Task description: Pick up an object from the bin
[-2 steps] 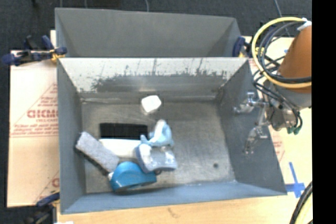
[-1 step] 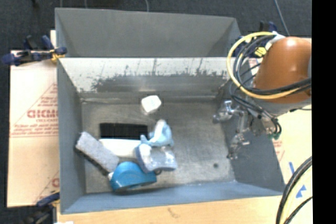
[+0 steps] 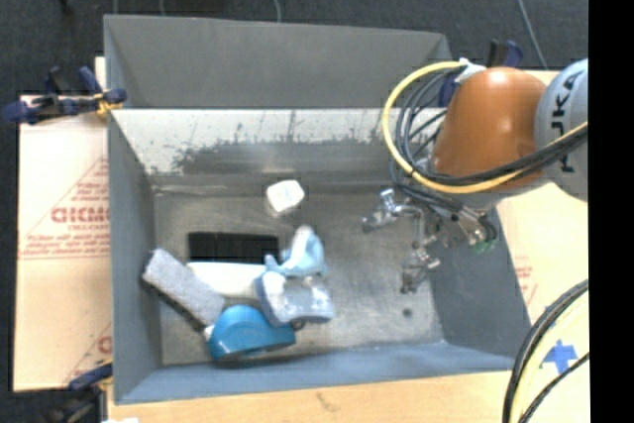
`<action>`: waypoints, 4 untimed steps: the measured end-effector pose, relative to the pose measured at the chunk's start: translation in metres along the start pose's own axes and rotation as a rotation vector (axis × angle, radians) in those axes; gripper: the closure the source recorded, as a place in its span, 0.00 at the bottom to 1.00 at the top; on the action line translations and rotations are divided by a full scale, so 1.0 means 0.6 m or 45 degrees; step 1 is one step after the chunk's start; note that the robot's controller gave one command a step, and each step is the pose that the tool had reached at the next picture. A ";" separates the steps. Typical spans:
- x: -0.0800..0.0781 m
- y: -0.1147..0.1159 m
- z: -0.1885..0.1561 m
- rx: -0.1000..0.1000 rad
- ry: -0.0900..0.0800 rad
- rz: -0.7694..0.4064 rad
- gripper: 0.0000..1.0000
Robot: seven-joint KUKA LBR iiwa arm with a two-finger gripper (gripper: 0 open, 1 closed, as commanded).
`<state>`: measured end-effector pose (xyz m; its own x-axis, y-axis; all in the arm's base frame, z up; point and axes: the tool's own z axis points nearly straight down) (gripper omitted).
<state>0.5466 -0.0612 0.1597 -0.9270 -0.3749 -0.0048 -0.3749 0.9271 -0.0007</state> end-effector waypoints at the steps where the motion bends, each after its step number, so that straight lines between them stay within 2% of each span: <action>1: -0.019 0.025 0.021 0.001 0.003 -0.116 0.00; 2: -0.108 0.118 0.140 0.009 -0.011 -0.288 0.00; 3: -0.185 0.165 0.136 0.010 -0.017 -0.190 1.00; 4: -0.185 0.165 0.136 0.010 -0.017 -0.191 1.00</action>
Offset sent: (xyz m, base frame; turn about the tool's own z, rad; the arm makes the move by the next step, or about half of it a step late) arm 0.0307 0.0937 -0.0897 -0.2297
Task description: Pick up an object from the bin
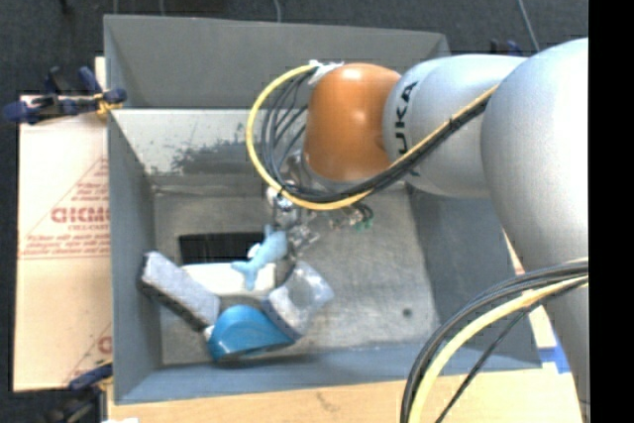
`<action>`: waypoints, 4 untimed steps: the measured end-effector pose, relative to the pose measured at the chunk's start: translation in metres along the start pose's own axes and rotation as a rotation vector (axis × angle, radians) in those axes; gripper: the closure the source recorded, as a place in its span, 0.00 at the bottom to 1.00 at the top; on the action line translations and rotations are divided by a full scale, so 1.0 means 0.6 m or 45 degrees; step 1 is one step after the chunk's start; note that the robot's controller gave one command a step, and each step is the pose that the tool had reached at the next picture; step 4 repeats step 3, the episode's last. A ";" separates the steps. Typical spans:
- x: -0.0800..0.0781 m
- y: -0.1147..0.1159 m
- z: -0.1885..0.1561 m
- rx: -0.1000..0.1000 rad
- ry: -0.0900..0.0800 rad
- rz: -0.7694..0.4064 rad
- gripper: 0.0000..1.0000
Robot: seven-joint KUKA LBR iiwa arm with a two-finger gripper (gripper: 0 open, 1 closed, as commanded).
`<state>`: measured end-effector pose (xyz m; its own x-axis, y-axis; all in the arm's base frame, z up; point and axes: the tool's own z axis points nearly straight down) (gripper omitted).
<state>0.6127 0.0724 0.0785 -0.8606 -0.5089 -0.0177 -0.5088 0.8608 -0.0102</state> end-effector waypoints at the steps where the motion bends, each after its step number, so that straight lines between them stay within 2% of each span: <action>1: 0.002 0.001 -0.006 -0.002 0.004 0.000 1.00; 2: 0.004 0.001 -0.036 -0.009 0.018 0.002 1.00; 4: -0.001 -0.002 -0.057 -0.007 0.013 0.002 1.00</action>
Offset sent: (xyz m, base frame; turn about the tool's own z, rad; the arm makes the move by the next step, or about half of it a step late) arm 0.0001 0.0000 0.0332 0.0001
